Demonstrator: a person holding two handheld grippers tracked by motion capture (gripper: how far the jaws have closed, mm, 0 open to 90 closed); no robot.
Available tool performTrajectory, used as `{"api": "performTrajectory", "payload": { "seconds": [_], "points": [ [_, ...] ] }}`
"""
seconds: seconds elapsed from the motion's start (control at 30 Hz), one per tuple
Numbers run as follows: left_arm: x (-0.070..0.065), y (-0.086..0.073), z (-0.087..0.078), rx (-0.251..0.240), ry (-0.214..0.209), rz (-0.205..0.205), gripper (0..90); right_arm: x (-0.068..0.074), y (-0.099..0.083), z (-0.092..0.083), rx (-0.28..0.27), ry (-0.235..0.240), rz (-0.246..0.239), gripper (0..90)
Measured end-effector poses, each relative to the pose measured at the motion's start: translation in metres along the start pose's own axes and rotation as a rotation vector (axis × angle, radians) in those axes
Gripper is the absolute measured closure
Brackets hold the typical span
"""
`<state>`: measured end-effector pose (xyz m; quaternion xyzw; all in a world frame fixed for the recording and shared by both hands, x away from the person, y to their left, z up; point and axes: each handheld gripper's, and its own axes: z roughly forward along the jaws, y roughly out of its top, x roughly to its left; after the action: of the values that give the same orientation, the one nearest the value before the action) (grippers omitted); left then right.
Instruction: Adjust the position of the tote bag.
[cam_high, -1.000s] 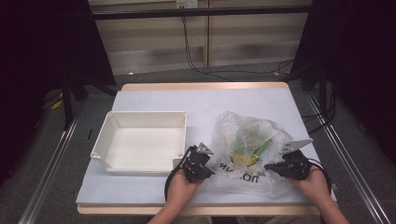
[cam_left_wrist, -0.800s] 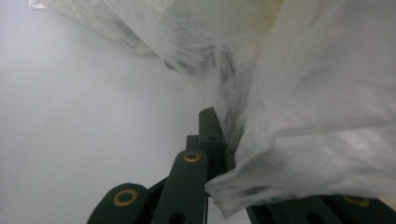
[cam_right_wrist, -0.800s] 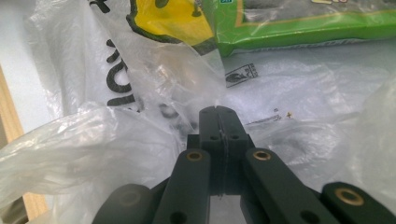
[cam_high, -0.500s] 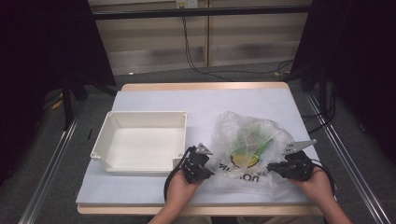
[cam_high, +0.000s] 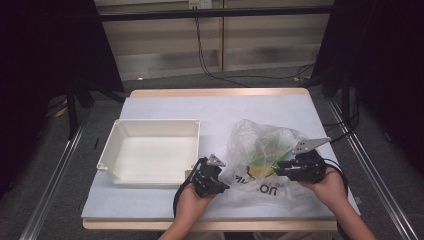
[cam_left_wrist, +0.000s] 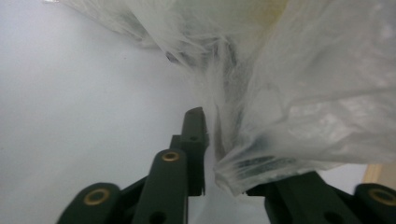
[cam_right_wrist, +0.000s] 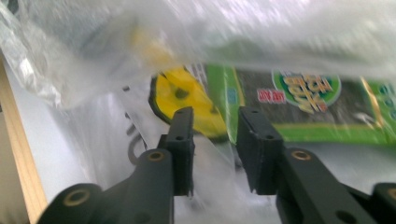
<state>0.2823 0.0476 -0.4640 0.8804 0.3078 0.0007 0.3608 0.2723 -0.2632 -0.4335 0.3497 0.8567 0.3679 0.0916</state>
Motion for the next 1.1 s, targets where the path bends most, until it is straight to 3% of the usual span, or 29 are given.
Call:
{"api": "performTrajectory", "payload": {
  "seconds": [0.17, 0.2, 0.27, 0.4, 0.57, 0.8, 0.83, 1.0, 1.1],
  "points": [
    [-0.002, 0.001, -0.007, 0.027, -0.003, 0.033, 66.2, 0.005, 0.014, 0.004, -0.005, 0.017, -0.025, 66.2],
    [-0.005, 0.001, -0.008, 0.000, 0.005, 0.012, 64.4, 0.005, 0.018, 0.004, -0.008, 0.017, -0.028, 66.5],
    [-0.005, 0.002, -0.014, 0.005, 0.018, 0.020, 60.9, 0.007, 0.026, 0.003, -0.016, 0.016, -0.040, 66.7],
    [-0.008, 0.003, -0.023, -0.007, 0.029, 0.020, 42.8, 0.006, 0.040, -0.001, -0.031, 0.011, -0.044, 68.1],
    [-0.016, 0.003, -0.034, 0.003, 0.076, 0.081, 25.1, 0.001, 0.052, 0.000, -0.032, -0.001, -0.025, 68.3],
    [-0.016, 0.011, -0.052, -0.027, 0.087, 0.104, 17.1, -0.007, 0.059, 0.007, -0.007, -0.013, -0.014, 69.3],
    [-0.016, 0.013, -0.053, -0.048, 0.074, 0.106, 16.2, -0.007, 0.059, 0.007, -0.001, -0.012, -0.010, 69.5],
    [-0.021, 0.024, -0.053, -0.052, 0.028, 0.154, 14.1, -0.005, 0.058, 0.012, 0.012, -0.011, -0.007, 69.6],
    [-0.027, 0.034, -0.050, -0.042, 0.022, 0.189, 13.2, -0.003, 0.058, 0.014, 0.016, -0.014, -0.015, 69.8]
  ]
}}
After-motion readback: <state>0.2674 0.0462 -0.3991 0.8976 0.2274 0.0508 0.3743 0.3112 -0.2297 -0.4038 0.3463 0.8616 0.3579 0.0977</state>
